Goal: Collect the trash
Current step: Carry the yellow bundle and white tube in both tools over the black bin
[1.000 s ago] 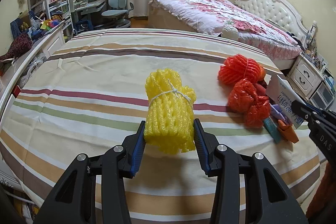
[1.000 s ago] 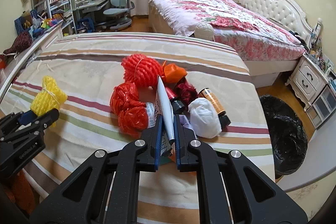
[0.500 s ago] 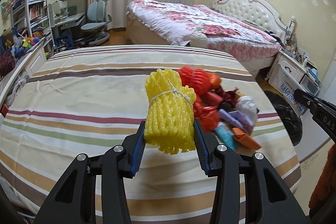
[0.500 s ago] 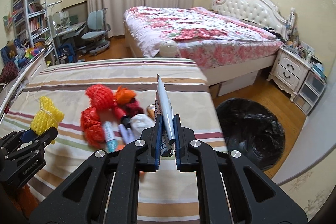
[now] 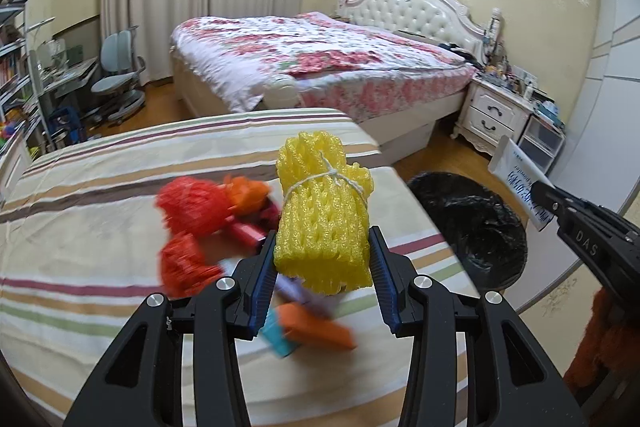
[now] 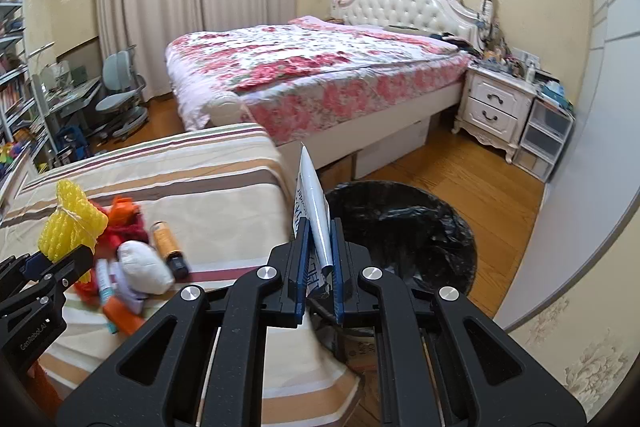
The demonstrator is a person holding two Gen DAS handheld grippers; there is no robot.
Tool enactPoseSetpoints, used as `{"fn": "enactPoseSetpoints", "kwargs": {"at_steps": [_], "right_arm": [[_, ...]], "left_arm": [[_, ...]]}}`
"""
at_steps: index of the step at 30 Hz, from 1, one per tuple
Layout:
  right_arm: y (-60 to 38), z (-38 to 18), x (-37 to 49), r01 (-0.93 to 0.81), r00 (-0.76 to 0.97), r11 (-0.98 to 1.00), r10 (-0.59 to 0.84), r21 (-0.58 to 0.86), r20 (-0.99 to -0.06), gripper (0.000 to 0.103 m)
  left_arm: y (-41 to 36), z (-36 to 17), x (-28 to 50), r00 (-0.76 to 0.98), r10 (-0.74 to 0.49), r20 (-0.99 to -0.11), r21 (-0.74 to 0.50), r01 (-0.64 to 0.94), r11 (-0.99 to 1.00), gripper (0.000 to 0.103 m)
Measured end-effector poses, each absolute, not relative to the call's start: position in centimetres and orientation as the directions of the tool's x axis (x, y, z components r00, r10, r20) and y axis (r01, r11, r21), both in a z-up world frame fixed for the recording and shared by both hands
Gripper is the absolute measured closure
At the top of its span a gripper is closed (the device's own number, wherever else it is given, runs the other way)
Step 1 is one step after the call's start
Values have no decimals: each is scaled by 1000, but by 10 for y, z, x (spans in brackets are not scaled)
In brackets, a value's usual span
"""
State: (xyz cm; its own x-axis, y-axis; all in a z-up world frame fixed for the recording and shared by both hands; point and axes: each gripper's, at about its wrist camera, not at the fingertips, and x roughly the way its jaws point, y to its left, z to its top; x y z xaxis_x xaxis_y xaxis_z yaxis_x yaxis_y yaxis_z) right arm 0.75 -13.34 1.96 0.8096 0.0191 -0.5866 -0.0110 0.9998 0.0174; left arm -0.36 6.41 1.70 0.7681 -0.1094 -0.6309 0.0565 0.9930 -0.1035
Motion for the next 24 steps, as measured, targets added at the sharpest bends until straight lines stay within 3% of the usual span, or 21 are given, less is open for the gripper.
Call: {"fn": "enactPoseSetpoints", "kwargs": {"at_steps": [8, 24], "right_arm": [[-181, 3, 38, 65, 802, 996, -17, 59, -597, 93], [-219, -32, 78, 126, 769, 988, -38, 94, -638, 93]], "left_arm": [[11, 8, 40, 745, -162, -647, -96, 131, 987, 59], [-61, -27, 96, 687, -156, -709, -27, 194, 981, 59]]}}
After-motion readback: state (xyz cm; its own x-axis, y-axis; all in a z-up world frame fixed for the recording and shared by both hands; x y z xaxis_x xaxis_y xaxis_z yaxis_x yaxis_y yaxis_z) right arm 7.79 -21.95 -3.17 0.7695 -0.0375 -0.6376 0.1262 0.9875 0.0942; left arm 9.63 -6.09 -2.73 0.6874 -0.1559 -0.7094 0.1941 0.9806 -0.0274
